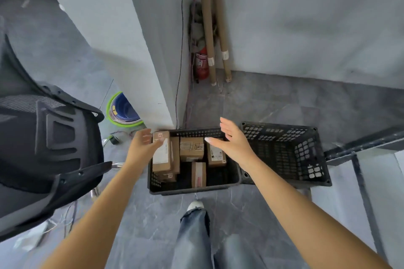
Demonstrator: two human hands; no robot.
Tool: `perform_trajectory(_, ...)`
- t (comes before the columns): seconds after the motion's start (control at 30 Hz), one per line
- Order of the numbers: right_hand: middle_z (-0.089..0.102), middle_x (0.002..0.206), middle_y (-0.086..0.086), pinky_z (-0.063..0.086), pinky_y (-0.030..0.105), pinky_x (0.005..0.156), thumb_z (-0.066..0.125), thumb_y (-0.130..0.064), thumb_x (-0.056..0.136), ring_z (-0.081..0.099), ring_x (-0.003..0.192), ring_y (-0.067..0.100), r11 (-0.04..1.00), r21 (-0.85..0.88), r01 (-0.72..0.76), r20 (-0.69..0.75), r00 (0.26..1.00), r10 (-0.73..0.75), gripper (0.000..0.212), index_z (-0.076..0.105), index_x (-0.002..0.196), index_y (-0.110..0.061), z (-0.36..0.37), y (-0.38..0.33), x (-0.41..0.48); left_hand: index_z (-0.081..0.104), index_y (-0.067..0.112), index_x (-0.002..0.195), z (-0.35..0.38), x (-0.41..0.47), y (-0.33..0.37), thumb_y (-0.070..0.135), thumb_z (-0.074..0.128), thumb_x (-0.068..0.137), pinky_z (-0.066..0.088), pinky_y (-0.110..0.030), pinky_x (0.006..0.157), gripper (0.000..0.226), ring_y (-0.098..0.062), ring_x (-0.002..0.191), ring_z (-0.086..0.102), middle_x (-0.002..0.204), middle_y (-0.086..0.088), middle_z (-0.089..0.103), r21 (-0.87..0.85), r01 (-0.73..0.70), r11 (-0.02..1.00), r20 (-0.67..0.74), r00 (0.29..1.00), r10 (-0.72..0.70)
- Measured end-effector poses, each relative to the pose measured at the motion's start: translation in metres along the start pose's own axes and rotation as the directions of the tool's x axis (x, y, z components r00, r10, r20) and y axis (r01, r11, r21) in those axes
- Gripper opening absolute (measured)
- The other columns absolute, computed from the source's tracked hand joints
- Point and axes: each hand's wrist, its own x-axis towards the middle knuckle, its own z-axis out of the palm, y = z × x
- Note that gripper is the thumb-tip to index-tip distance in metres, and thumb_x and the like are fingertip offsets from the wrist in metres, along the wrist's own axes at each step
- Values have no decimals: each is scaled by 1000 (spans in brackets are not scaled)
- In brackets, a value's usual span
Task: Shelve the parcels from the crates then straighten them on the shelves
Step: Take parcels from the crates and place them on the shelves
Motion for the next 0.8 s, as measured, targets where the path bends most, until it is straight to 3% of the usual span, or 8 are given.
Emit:
perform_trajectory(0.13,34,155,1,28,30,110,80,-32,78,32,142,16,994,-67,-85,106,990,92,90,28,151,-24,56,59,101,47,9,129,33,93,-61,15,67,87,40,-30,83,47,-17,99,51,117,-6,55,-4,129,992,-43,991,-129)
perform_trajectory(0.37,31,157,2,30,34,113,78,-28,81,32,142,17,986,-153,-72,272,956,112,89,24,152,-19,170,190,251,42,6,134,90,235,-195,12,66,88,40,-29,80,52,-13,98,48,107,4,45,55,193,980,-121,975,-185)
perform_trajectory(0.47,34,155,2,30,31,111,77,-26,82,33,142,18,986,-143,-86,327,936,129,89,24,152,-16,210,238,285,30,4,140,103,275,-245,10,67,86,41,-30,89,66,-15,109,49,113,2,45,57,254,966,-141,959,-244)
perform_trajectory(0.53,34,155,0,32,36,112,79,-35,78,34,141,19,981,-146,-127,360,917,173,97,21,153,-19,233,261,298,21,2,145,108,291,-270,21,72,82,40,-35,100,83,-23,120,49,131,-3,49,24,324,946,-163,934,-317)
perform_trajectory(0.57,38,153,-1,35,38,112,79,-40,76,37,139,20,978,-139,-158,380,903,199,97,23,153,-20,241,270,304,25,2,145,109,297,-279,29,74,81,41,-39,102,85,-27,122,51,134,-7,51,14,349,937,-166,925,-342)
perform_trajectory(0.67,53,141,-2,44,39,105,76,-40,79,51,128,20,967,-90,-238,408,877,254,82,33,146,-20,257,277,304,57,10,125,113,297,-283,37,70,83,48,-36,92,51,-23,106,60,117,-4,65,6,331,943,-124,936,-328)
perform_trajectory(0.8,59,133,-1,48,31,97,74,-37,82,57,119,17,957,-3,-290,364,891,271,67,40,138,-20,231,237,278,61,17,123,108,266,-248,32,66,87,51,-40,94,39,-18,104,64,116,-1,67,-36,229,973,-72,970,-231)
